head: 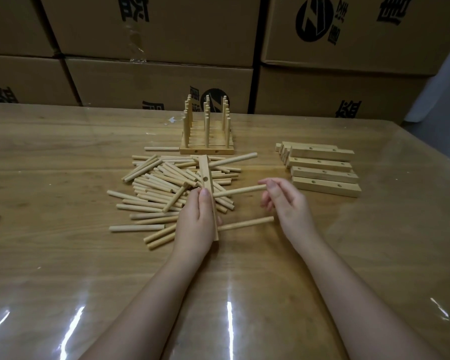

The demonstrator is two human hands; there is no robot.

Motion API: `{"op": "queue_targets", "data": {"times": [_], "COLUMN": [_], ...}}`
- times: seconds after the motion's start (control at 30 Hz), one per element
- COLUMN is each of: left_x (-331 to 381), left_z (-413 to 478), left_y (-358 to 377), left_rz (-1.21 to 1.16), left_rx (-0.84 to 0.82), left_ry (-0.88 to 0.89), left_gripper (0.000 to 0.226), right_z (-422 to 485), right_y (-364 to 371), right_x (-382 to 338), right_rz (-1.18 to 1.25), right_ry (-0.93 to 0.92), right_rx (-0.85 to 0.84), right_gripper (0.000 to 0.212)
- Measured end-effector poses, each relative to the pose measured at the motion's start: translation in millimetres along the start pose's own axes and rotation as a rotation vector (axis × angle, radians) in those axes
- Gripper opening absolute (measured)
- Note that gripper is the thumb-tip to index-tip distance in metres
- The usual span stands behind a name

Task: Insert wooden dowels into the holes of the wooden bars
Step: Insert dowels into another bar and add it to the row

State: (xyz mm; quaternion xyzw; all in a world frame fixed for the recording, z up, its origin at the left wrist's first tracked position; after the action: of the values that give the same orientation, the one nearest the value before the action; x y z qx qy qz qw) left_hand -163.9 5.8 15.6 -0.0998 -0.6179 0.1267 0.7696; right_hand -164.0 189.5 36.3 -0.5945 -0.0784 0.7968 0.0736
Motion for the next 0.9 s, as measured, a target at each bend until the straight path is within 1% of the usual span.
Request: {"op": "queue_targets", "data": {"times": [0.1, 0.17, 0.27, 0.43, 0.57, 0.67, 0.7, 0.8, 0.83, 0.9], "left_x": [-0.4, -0.2, 0.7, 1.0, 2.4, -0.7, -1.8, -2.5, -1.9, -1.4], "left_z": [0.6, 1.4, 1.2, -0.2, -0.8, -0.2, -0.3, -0.8, -0.7, -0.7], "left_y": [-2.6, -1.3, 1.2, 1.0, 3.1, 2.9, 2.9, 2.6, 2.5, 3.5], "left_rz": [-0.038, -0.02, 0.012, 0.037, 0.024, -0.036, -0.049, -0.047, -0.031, -0.002], "left_rx": [0.038, 0.022, -0.007, 0.004, -0.008, -0.032, -0.039, -0.033, -0.027, -0.032], "left_ry": [0.004, 0.012, 0.027, 0.033, 0.023, -0.008, -0.016, -0.013, -0.004, 0.007], "left_gripper": [0.035, 0.036, 0.037, 0.035, 0.029, 0.03, 0.03, 0.029, 0.028, 0.027], "right_z": [-0.4, -0.9, -0.9, -0.8, 0.0, 2.0, 2.9, 5.5, 6.5, 7.9], "right_y": [7.3, 10.5, 11.5, 14.0, 12.0, 11.0, 10.8, 5.9, 1.8, -6.0], "right_x": [-3.7, -8.5, -12.4, -9.0, -1.6, 5.9, 9.4, 13.7, 12.3, 8.4], "right_rz": [0.064, 0.104, 0.161, 0.14, 0.172, 0.211, 0.248, 0.363, 0.343, 0.262], "right_ry": [-0.017, -0.051, -0.074, -0.052, 0.014, 0.084, 0.116, 0.159, 0.14, 0.098], "right_rx": [-0.042, -0.064, -0.082, -0.079, -0.106, -0.111, -0.103, -0.082, -0.073, -0.055], "right_gripper": [0.029, 0.024, 0.01, 0.011, 0.011, 0.013, 0.016, 0.037, 0.039, 0.034]}}
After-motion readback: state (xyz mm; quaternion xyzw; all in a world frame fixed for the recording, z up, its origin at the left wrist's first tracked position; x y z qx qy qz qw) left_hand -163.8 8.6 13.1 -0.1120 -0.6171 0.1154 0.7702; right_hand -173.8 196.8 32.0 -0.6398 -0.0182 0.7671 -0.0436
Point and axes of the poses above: each hand's wrist, its own z-axis towards the middle knuckle, its own y-axis out of the palm, x = y × z, the point moved 7 cm from there along z, towards the middle knuckle, and after that the axes turned 8 degrees about -x, right-handed, at the moved point
